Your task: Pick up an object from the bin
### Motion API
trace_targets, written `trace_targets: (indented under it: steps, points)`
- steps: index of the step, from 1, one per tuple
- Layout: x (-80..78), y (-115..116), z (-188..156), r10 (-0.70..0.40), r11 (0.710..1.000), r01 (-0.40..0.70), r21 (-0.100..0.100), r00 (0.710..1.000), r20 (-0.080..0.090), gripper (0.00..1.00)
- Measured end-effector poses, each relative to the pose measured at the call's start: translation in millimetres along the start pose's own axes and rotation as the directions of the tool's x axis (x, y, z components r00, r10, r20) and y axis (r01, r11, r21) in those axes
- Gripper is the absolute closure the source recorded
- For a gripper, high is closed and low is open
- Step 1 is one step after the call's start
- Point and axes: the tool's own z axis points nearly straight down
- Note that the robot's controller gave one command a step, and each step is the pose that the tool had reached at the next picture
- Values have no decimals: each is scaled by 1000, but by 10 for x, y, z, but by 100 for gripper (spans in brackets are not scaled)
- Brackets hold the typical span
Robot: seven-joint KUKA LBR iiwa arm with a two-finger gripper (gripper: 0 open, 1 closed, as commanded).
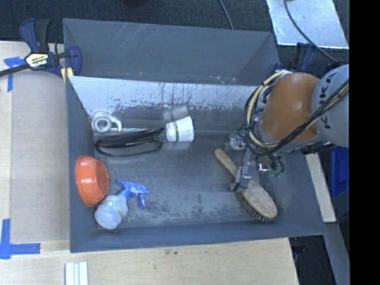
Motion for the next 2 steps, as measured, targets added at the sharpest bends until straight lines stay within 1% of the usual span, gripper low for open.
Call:
trace_targets:
  steps: [1,2]
  points:
    - [-29,-204,40,22,1000,-22,-8,1000,-3,100]
    - [-30,-202,40,21,1000,-21,-8,1000,-3,100]
